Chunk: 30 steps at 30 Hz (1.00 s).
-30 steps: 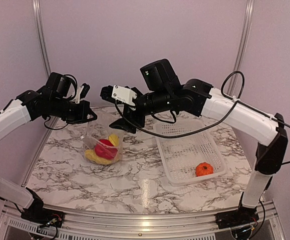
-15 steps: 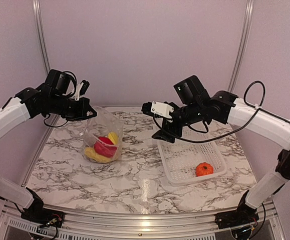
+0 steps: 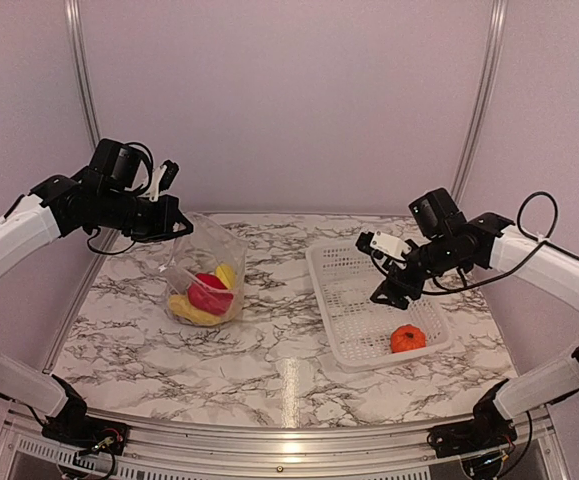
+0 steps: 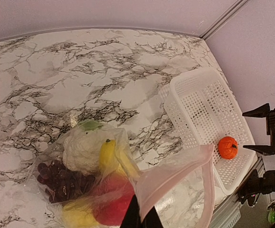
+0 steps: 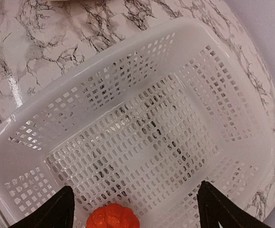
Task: Place the food in the zip-top bag and seal the zipper
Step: Pick up the fake vegetable from the bin.
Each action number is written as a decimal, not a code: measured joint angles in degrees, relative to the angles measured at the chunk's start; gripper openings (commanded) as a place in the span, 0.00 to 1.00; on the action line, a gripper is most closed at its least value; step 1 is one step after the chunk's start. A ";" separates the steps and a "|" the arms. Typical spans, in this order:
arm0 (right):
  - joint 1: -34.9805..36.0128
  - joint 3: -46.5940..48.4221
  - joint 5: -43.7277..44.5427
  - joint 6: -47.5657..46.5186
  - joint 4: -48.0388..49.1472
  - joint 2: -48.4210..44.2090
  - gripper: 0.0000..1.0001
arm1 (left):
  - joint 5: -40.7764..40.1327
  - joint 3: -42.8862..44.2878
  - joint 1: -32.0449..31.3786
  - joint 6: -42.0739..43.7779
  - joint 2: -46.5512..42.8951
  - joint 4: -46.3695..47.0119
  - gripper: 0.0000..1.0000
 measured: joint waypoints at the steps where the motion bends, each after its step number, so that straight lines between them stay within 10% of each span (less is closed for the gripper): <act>1: -0.66 -1.07 -0.07 0.13 -0.35 -0.24 0.86 | 0.00 0.00 0.00 0.00 0.00 0.00 0.00; 30: -6.16 -8.66 2.93 -3.10 -13.55 7.50 0.85 | 0.48 -3.76 0.00 0.15 -0.20 1.16 0.00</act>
